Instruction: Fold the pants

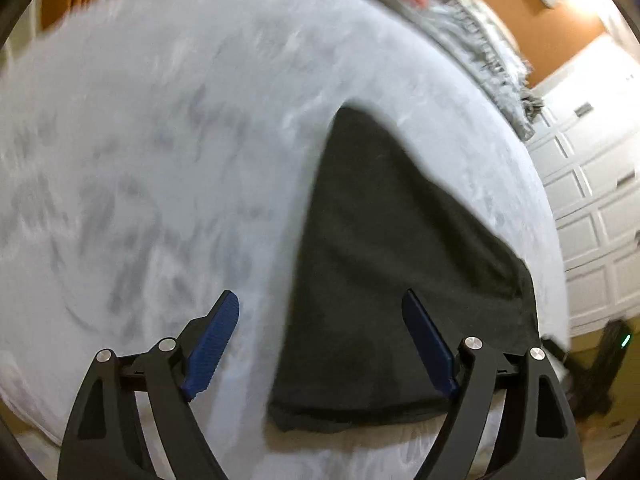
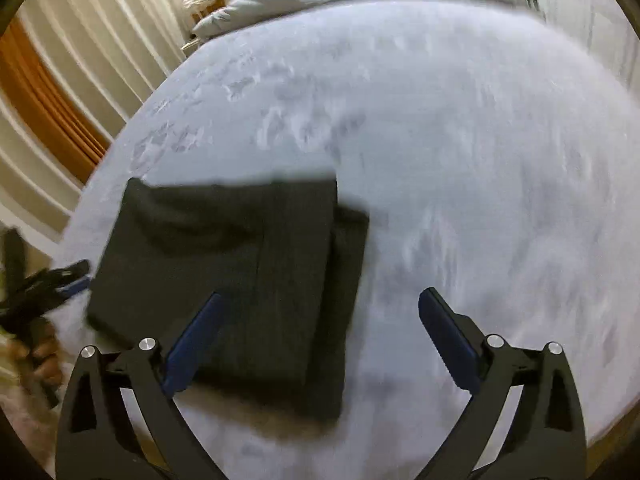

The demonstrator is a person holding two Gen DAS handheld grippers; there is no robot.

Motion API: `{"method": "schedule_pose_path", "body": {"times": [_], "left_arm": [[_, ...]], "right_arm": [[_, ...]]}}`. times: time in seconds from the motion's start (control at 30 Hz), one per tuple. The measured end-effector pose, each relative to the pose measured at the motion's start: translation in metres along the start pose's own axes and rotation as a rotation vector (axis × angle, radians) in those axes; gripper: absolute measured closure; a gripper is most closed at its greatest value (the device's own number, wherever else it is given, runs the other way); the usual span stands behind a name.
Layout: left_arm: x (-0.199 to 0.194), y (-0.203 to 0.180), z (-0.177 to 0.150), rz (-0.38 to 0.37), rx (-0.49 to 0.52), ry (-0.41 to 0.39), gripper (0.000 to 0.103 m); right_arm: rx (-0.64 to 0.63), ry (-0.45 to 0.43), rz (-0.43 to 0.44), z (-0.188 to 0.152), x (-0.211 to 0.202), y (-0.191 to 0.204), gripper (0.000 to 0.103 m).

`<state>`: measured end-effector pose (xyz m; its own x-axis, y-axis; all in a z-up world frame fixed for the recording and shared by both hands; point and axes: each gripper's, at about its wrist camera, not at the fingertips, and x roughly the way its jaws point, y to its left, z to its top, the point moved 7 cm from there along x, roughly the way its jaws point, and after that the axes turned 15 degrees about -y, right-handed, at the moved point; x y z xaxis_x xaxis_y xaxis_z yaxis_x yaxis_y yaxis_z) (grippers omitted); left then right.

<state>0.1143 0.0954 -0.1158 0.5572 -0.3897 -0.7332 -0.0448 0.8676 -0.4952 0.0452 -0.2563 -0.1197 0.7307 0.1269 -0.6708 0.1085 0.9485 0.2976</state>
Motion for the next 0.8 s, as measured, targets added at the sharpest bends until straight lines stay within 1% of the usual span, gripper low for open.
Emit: {"method": "schedule_pose_path", "body": {"times": [0.03, 0.07, 0.1, 0.13, 0.17, 0.2, 0.23, 0.27, 0.3, 0.33, 0.37, 0.4, 0.43, 0.47, 0.5, 0.53, 0.57, 0.6, 0.63, 0.67, 0.7, 0.73, 0.77, 0.8], "left_arm": [[-0.001, 0.001, -0.002, -0.007, 0.001, -0.012, 0.022], [-0.003, -0.002, -0.002, -0.010, 0.024, -0.036, 0.022], [-0.004, -0.010, -0.005, -0.024, 0.071, -0.040, 0.024], [-0.002, -0.016, -0.009, -0.055, 0.089, -0.030, 0.032], [0.000, -0.022, -0.014, -0.085, 0.096, -0.017, 0.065], [0.005, -0.027, -0.019, -0.097, 0.106, 0.020, 0.078], [0.004, -0.028, -0.019, -0.102, 0.107, 0.020, 0.090], [-0.003, -0.030, -0.016, -0.111, 0.102, 0.007, 0.090], [-0.017, -0.035, -0.010, -0.139, 0.100, -0.023, 0.092], [-0.032, -0.039, -0.005, -0.170, 0.101, -0.047, 0.094], [-0.052, -0.042, -0.001, -0.213, 0.098, -0.074, 0.096], [-0.061, -0.040, -0.001, -0.229, 0.093, -0.082, 0.096], [-0.070, -0.032, -0.005, -0.221, 0.086, -0.084, 0.092], [-0.071, -0.020, -0.012, -0.180, 0.084, -0.084, 0.085], [-0.066, -0.006, -0.022, -0.112, 0.089, -0.069, 0.075], [-0.061, 0.003, -0.027, -0.065, 0.079, -0.049, 0.064], [-0.053, 0.014, -0.037, -0.025, 0.033, -0.004, 0.063], [-0.048, 0.015, -0.041, -0.044, 0.006, 0.028, 0.060], [-0.046, 0.014, -0.043, -0.059, -0.001, 0.043, 0.055], [-0.046, 0.012, -0.043, -0.061, 0.004, 0.036, 0.052], [-0.046, 0.009, -0.042, -0.060, 0.015, 0.024, 0.045], [-0.045, 0.005, -0.041, -0.063, 0.021, 0.022, 0.037], [-0.043, 0.001, -0.041, -0.067, 0.021, 0.024, 0.034], [-0.041, -0.004, -0.042, -0.072, 0.019, 0.029, 0.034]], "right_arm": [[0.075, 0.045, 0.049, -0.013, 0.001, -0.004, 0.007], [0.120, 0.081, 0.071, -0.023, 0.005, -0.005, 0.007], [0.151, 0.115, 0.084, -0.031, 0.010, -0.004, 0.007], [0.157, 0.139, 0.087, -0.041, 0.015, 0.000, 0.007], [0.126, 0.118, 0.070, -0.042, 0.013, 0.004, 0.009], [0.090, 0.097, 0.072, -0.040, 0.014, 0.011, 0.046], [0.069, 0.093, 0.127, -0.038, 0.012, 0.023, 0.066], [0.071, 0.082, 0.145, -0.033, 0.011, 0.031, 0.071], [0.057, 0.051, 0.157, -0.026, 0.002, 0.037, 0.073], [0.033, 0.006, 0.193, -0.017, -0.016, 0.048, 0.073], [0.032, -0.017, 0.233, -0.014, -0.028, 0.055, 0.073], [0.037, -0.033, 0.267, -0.012, -0.039, 0.060, 0.071], [0.046, -0.031, 0.282, -0.018, -0.046, 0.061, 0.061], [0.052, -0.008, 0.264, -0.028, -0.045, 0.056, 0.053], [0.050, 0.009, 0.237, -0.036, -0.041, 0.050, 0.034], [0.048, 0.034, 0.152, -0.050, -0.032, 0.037, 0.026], [0.063, 0.060, 0.089, -0.062, -0.025, 0.025, 0.026], [0.118, 0.095, 0.079, -0.072, -0.018, 0.017, 0.024], [0.157, 0.083, 0.098, -0.070, -0.019, 0.017, 0.021], [0.173, 0.067, 0.114, -0.066, -0.021, 0.018, 0.020], [0.173, 0.050, 0.137, -0.061, -0.023, 0.021, 0.018], [0.169, 0.032, 0.149, -0.057, -0.024, 0.024, 0.013], [0.176, 0.026, 0.148, -0.057, -0.022, 0.024, 0.011], [0.196, 0.040, 0.152, -0.058, -0.017, 0.027, 0.011]]}}
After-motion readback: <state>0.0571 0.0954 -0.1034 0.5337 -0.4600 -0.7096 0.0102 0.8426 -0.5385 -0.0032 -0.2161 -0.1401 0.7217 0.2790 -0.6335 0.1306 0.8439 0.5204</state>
